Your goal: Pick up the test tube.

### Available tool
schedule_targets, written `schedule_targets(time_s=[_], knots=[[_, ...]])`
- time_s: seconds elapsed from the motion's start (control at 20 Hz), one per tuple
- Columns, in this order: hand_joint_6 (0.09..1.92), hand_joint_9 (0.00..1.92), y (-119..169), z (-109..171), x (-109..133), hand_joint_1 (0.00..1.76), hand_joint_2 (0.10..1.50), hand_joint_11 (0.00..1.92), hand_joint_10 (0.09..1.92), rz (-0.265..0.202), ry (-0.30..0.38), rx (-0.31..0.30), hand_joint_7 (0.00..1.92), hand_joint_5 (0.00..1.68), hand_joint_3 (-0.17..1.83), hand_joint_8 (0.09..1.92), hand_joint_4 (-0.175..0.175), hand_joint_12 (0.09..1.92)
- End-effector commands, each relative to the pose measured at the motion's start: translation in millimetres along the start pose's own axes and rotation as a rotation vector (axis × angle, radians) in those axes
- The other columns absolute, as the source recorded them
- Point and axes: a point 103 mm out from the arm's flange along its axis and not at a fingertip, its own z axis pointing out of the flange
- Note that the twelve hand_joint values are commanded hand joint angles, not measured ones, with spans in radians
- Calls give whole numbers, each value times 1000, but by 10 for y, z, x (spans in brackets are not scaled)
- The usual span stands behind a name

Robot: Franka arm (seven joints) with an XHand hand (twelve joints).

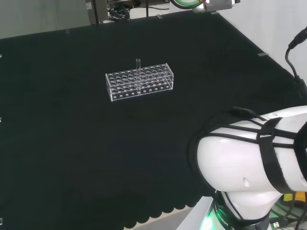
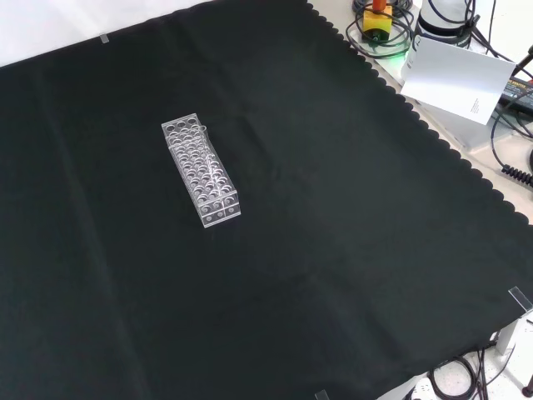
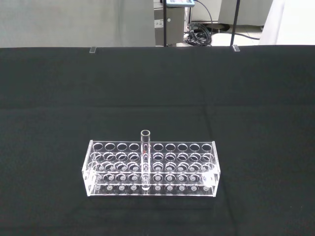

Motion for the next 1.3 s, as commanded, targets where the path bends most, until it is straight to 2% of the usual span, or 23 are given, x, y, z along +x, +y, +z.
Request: schedule_targets(time_s=[0.05,0.15,0.25,0.9,1.3], knots=[[87,49,10,3,3,386,764,51,408,0,-6,-7,33,43,329,269,45,1347],[87,10,32,8,12,349,772,11,286,-4,-5,-3,7,9,289,132,48,1301],[87,1,62,12,19,340,775,1,256,-6,0,4,1,1,277,99,48,1288],[87,0,427,161,162,342,798,0,283,-55,-13,93,0,0,229,111,48,1292],[87,0,839,319,142,351,811,0,312,-48,-16,157,0,0,198,147,46,1319]])
